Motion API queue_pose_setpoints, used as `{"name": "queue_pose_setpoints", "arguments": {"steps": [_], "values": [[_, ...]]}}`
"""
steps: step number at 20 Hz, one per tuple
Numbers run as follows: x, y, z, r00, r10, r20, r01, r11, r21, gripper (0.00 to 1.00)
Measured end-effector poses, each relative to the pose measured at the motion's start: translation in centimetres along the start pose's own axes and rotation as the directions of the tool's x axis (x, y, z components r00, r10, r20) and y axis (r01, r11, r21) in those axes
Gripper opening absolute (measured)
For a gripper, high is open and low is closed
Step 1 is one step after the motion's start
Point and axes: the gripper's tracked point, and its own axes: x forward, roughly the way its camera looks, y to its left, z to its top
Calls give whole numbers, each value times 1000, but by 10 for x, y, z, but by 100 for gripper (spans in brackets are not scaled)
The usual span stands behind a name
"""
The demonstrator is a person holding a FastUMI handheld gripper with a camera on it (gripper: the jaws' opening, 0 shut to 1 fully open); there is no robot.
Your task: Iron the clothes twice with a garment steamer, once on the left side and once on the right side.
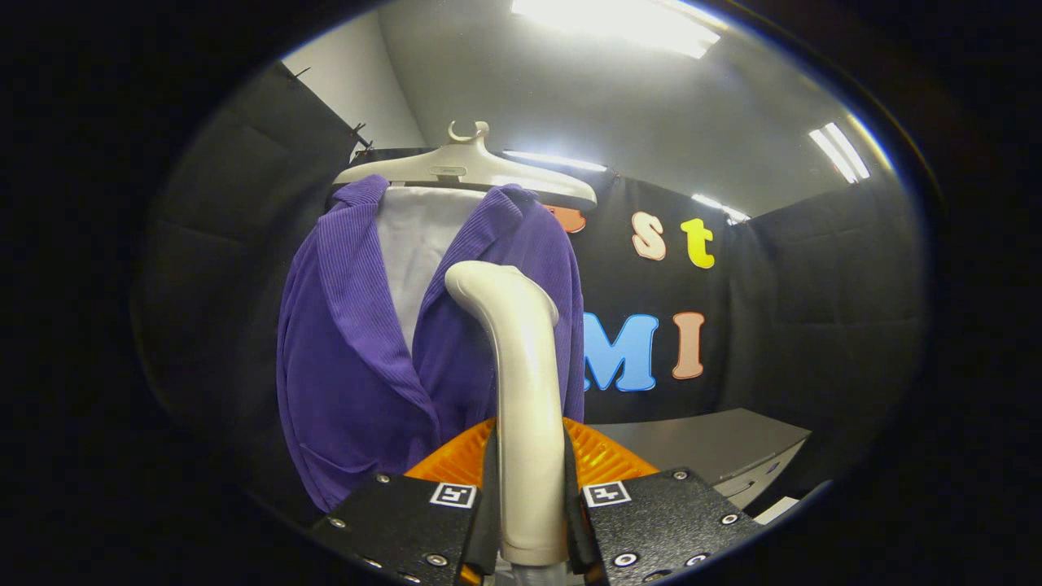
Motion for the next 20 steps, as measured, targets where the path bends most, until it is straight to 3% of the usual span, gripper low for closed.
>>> {"name": "queue_pose_setpoints", "arguments": {"steps": [20], "values": [[-26, -16, -144, 977, 80, -197, -81, 997, 4, 34]]}}
